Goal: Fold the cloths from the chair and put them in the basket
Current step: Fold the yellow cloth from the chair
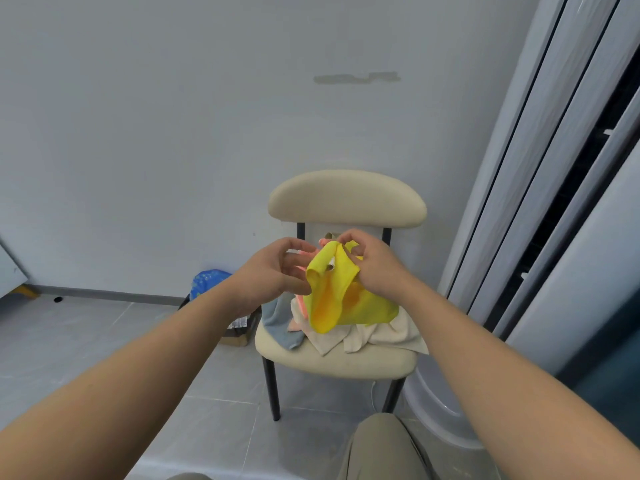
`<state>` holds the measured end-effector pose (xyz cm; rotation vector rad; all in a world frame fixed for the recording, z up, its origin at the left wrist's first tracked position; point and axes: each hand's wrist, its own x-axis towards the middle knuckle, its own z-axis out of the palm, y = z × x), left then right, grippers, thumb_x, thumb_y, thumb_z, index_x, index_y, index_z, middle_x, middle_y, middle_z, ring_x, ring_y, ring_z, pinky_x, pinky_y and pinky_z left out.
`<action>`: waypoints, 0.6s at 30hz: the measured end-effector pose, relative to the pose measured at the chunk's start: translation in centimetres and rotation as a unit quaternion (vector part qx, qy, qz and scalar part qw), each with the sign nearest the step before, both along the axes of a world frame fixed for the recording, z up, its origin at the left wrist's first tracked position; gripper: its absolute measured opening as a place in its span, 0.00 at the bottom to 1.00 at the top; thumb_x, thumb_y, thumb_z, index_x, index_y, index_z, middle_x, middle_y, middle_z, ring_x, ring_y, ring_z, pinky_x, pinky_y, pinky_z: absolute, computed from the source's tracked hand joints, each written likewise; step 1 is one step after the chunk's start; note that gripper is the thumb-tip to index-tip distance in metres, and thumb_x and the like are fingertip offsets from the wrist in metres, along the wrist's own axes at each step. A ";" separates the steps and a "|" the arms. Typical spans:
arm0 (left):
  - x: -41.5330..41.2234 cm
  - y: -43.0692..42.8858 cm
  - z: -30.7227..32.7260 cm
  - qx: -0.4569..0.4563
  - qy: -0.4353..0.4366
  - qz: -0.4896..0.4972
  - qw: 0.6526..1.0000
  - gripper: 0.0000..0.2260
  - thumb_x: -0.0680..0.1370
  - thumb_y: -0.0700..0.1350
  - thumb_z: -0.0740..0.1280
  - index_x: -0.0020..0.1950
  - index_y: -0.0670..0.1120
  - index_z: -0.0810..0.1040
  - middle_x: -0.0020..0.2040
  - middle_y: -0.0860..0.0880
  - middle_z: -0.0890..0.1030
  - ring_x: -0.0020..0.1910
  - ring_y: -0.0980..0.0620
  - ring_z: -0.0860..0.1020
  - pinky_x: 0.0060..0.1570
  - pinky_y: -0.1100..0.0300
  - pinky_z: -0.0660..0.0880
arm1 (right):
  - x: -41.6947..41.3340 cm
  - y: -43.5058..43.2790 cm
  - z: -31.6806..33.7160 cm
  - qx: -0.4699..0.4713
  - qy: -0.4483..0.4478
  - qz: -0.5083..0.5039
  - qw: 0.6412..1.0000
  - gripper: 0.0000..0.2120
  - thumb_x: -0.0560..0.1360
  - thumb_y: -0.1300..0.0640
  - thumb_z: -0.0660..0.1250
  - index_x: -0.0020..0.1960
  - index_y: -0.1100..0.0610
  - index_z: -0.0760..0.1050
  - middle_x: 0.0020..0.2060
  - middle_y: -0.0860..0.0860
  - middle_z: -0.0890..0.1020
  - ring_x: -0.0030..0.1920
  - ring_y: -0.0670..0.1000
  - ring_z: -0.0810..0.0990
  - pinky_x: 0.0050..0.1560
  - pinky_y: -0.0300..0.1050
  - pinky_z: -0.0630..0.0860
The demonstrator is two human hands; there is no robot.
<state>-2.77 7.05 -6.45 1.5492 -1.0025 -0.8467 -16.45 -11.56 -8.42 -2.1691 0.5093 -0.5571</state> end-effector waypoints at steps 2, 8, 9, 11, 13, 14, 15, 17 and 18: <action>-0.3 -0.1 0.1 0.007 -0.062 0.008 0.998 0.32 0.65 0.30 0.77 0.66 0.49 0.75 0.58 0.47 0.84 0.53 0.48 0.82 0.52 0.50 0.82 | -0.1 0.0 0.1 -0.009 -0.002 -0.012 1.000 0.04 0.82 0.47 0.66 0.53 0.46 0.77 0.48 0.48 0.85 0.53 0.50 0.82 0.55 0.51 0.79; -1.5 0.0 0.2 -0.056 -0.269 0.074 0.959 0.31 0.66 0.44 0.77 0.67 0.58 0.73 0.61 0.60 0.79 0.56 0.56 0.80 0.49 0.60 0.77 | -0.2 0.0 0.4 -0.033 0.008 -0.030 0.999 0.03 0.83 0.47 0.64 0.53 0.44 0.76 0.46 0.45 0.82 0.52 0.48 0.79 0.49 0.47 0.74; -1.4 -0.1 0.1 -0.081 -0.335 0.086 0.935 0.28 0.68 0.42 0.76 0.67 0.56 0.74 0.61 0.58 0.80 0.55 0.55 0.80 0.51 0.60 0.77 | -0.3 0.0 0.5 -0.036 0.012 -0.031 0.999 0.03 0.83 0.47 0.64 0.53 0.44 0.76 0.47 0.45 0.82 0.53 0.49 0.79 0.50 0.48 0.76; -1.4 -0.4 0.0 -0.121 -0.436 0.103 0.886 0.22 0.72 0.36 0.72 0.65 0.51 0.78 0.59 0.54 0.81 0.52 0.54 0.81 0.53 0.57 0.78 | -0.3 0.1 0.5 -0.035 0.014 -0.032 0.999 0.04 0.82 0.46 0.64 0.53 0.44 0.76 0.49 0.45 0.83 0.55 0.49 0.80 0.52 0.49 0.77; -1.5 -0.6 0.2 -0.133 -0.474 0.123 0.862 0.21 0.73 0.31 0.69 0.61 0.50 0.81 0.55 0.53 0.83 0.50 0.53 0.81 0.51 0.54 0.79 | -0.4 0.1 0.5 -0.029 0.015 -0.034 0.999 0.04 0.82 0.46 0.64 0.53 0.44 0.76 0.50 0.46 0.83 0.56 0.50 0.80 0.53 0.50 0.77; -1.5 -0.8 0.3 -0.133 -0.483 0.131 0.856 0.21 0.73 0.30 0.68 0.60 0.50 0.82 0.54 0.52 0.84 0.49 0.52 0.82 0.50 0.54 0.80 | -0.4 0.2 0.4 -0.029 0.016 -0.037 0.999 0.04 0.82 0.45 0.64 0.53 0.44 0.76 0.50 0.46 0.83 0.56 0.50 0.80 0.53 0.50 0.77; -1.5 -0.9 0.3 -0.130 -0.489 0.135 0.852 0.21 0.73 0.29 0.67 0.60 0.49 0.83 0.54 0.51 0.85 0.49 0.50 0.82 0.48 0.54 0.80 | -0.5 0.2 0.4 -0.030 0.018 -0.040 0.999 0.04 0.82 0.45 0.64 0.54 0.43 0.76 0.51 0.46 0.83 0.56 0.50 0.80 0.53 0.50 0.77; -1.6 -1.1 0.2 -0.119 -0.486 0.129 0.856 0.23 0.72 0.26 0.65 0.59 0.48 0.84 0.54 0.49 0.84 0.49 0.48 0.82 0.45 0.54 0.82 | -0.5 0.3 0.4 -0.033 0.020 -0.046 0.998 0.05 0.82 0.44 0.64 0.54 0.43 0.76 0.52 0.46 0.83 0.57 0.50 0.80 0.53 0.49 0.77; -1.7 -1.1 0.2 -0.113 -0.481 0.125 0.860 0.23 0.72 0.26 0.64 0.59 0.48 0.85 0.54 0.48 0.84 0.48 0.47 0.82 0.45 0.54 0.82 | -0.5 0.3 0.4 -0.035 0.021 -0.047 0.998 0.05 0.82 0.44 0.64 0.55 0.43 0.76 0.53 0.47 0.83 0.58 0.49 0.80 0.54 0.49 0.77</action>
